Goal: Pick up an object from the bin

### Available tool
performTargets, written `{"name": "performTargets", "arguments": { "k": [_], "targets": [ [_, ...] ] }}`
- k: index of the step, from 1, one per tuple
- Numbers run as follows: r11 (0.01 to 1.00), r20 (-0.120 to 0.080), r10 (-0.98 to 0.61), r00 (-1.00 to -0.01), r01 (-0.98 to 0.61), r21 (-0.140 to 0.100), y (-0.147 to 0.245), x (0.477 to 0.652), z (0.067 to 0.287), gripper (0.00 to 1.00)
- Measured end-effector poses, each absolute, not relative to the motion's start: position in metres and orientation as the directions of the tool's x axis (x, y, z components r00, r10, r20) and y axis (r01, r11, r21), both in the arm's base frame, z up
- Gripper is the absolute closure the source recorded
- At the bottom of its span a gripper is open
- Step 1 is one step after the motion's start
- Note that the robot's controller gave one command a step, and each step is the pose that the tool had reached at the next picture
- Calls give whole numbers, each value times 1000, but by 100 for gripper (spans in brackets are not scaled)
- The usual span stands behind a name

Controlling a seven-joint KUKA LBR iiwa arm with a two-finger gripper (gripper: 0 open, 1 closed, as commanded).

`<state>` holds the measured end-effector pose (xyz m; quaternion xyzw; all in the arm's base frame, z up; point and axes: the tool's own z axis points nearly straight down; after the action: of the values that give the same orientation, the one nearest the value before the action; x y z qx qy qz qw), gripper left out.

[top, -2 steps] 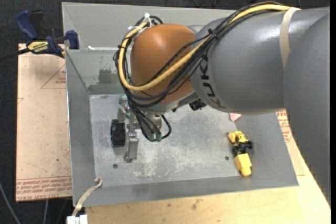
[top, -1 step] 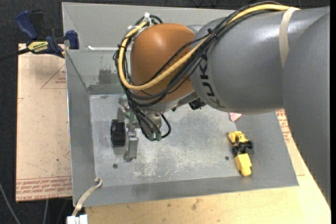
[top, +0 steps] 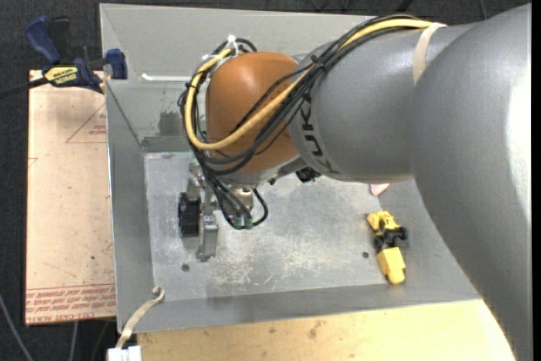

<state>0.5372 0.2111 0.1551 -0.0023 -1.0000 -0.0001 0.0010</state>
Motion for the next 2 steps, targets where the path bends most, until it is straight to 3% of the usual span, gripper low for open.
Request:
{"name": "performTargets", "arguments": {
  "k": [1,2],
  "targets": [
    [1000,0,16,-1000,16,2,221,558,85,100],
    [1000,0,16,-1000,16,2,221,558,85,100]
  ]
}}
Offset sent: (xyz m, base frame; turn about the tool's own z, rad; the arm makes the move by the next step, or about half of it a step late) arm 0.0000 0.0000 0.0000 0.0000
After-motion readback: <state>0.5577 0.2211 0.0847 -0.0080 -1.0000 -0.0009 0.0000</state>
